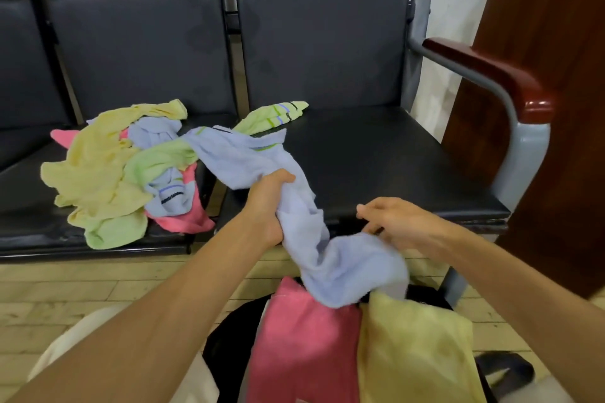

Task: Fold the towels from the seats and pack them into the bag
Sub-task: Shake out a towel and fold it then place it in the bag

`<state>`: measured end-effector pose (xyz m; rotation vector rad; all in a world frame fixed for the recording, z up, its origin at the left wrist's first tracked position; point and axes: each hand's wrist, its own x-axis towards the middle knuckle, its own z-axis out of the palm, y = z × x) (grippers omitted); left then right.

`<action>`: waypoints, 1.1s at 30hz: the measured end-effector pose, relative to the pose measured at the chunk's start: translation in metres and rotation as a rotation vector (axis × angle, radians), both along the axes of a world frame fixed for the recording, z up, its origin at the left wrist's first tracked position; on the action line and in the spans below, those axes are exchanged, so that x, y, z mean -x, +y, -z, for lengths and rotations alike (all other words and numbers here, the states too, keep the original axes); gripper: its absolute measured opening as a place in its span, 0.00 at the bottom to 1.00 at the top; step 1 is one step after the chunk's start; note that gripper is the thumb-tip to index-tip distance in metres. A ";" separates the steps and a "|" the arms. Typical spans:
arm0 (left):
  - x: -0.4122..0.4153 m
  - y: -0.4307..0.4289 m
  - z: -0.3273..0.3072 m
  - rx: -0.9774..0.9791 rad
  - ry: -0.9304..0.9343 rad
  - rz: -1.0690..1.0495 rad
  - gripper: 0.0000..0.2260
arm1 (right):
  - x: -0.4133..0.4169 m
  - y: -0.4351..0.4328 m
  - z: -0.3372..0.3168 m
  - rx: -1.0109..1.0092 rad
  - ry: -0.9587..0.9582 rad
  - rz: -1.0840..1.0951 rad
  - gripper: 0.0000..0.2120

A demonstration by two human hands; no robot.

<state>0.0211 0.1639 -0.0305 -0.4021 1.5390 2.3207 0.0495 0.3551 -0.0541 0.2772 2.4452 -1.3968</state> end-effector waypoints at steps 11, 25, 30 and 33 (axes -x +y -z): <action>-0.013 -0.009 0.007 0.375 0.301 0.504 0.16 | 0.000 -0.039 0.015 0.683 -0.109 0.164 0.16; -0.024 -0.003 -0.001 0.121 0.092 0.372 0.14 | -0.016 0.004 -0.028 0.862 0.252 0.630 0.07; -0.033 -0.002 -0.006 -0.009 0.038 0.241 0.14 | -0.028 0.004 -0.030 0.762 0.121 0.536 0.13; -0.035 -0.005 -0.007 -0.117 -0.016 0.154 0.19 | -0.039 0.006 -0.027 0.637 0.146 0.260 0.10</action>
